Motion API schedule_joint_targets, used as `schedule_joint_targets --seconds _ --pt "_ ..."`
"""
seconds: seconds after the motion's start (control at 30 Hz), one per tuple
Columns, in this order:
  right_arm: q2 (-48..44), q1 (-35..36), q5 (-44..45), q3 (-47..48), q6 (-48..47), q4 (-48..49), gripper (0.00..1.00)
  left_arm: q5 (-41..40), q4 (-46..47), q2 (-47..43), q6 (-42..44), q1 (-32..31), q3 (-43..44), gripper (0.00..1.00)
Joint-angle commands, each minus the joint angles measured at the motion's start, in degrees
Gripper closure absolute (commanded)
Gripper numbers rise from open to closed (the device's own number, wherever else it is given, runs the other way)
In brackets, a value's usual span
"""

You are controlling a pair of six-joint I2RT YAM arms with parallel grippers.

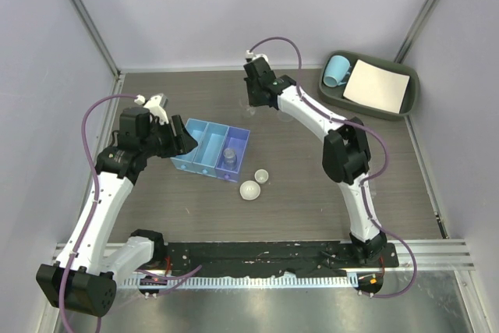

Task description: Organize the chemistry lab equipment

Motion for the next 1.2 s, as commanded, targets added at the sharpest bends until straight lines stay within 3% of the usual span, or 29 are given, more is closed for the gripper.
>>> schedule_joint_targets --seconds 0.0,0.5,1.17 --pt "-10.5 4.4 1.95 -0.77 -4.49 3.05 0.99 0.51 1.65 -0.75 0.26 -0.15 0.18 0.4" --pt "-20.08 11.17 1.69 -7.53 -8.97 -3.99 0.99 0.42 1.65 -0.57 0.43 -0.15 0.18 0.4" --pt "-18.77 14.78 1.16 -17.56 -7.48 0.84 0.99 0.42 1.65 -0.48 0.61 -0.24 0.01 0.4"
